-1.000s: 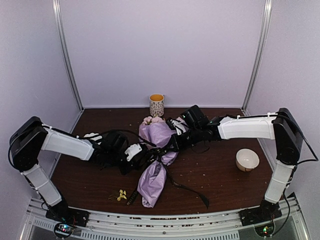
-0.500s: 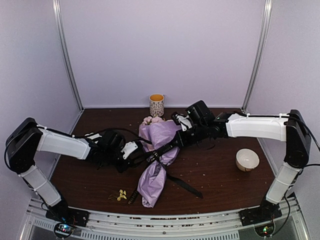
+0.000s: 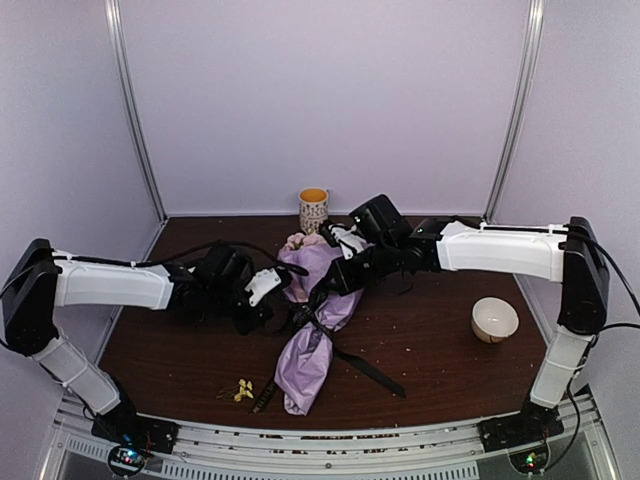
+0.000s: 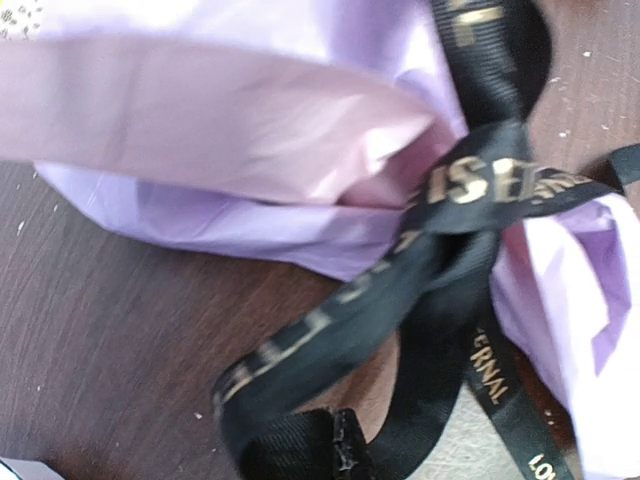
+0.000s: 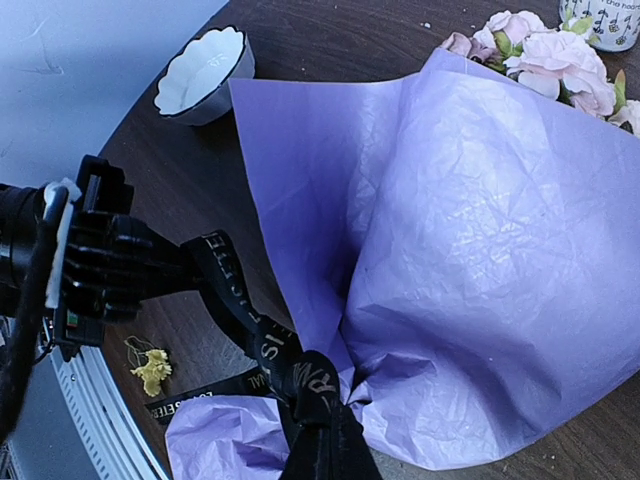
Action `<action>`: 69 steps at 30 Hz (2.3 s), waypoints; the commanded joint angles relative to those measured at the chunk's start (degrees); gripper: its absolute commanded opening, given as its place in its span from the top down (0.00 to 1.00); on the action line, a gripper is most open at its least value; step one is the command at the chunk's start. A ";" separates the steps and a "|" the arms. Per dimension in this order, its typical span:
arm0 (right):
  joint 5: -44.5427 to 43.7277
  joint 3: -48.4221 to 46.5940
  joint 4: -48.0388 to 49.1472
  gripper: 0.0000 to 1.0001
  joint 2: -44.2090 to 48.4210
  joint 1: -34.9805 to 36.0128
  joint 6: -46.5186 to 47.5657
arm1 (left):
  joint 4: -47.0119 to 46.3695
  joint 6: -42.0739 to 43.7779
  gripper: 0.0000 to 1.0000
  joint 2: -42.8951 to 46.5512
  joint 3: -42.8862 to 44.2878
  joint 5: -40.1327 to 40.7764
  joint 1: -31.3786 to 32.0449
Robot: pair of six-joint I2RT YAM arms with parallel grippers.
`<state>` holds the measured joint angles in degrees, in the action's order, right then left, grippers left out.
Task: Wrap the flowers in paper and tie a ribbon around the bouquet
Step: Tie the half-tied ribbon around the folded bouquet, then reset both arms
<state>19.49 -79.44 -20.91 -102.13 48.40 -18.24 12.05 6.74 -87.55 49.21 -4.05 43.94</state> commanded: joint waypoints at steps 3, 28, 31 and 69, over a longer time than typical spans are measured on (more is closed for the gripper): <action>0.30 1.04 -0.35 1.00 0.60 -0.11 0.81 | -0.25 -0.52 1.00 0.82 0.80 1.94 0.31; 0.14 46.74 14.39 1.00 18.36 -19.80 -11.64 | 0.76 -14.00 1.00 -6.87 -5.27 -4.01 -11.69; -0.13 47.53 13.57 1.00 19.20 -20.99 -11.24 | 0.65 -14.26 1.00 -7.30 -5.35 -3.87 -11.78; 6.73 44.49 14.76 0.01 30.68 -24.14 -6.99 | -6.76 -6.71 0.02 5.72 -5.22 -6.98 -3.70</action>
<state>26.30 -31.79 -5.65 -80.34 24.34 -26.30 6.76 -4.10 -87.46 42.22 -14.04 36.07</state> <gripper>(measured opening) 0.652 0.714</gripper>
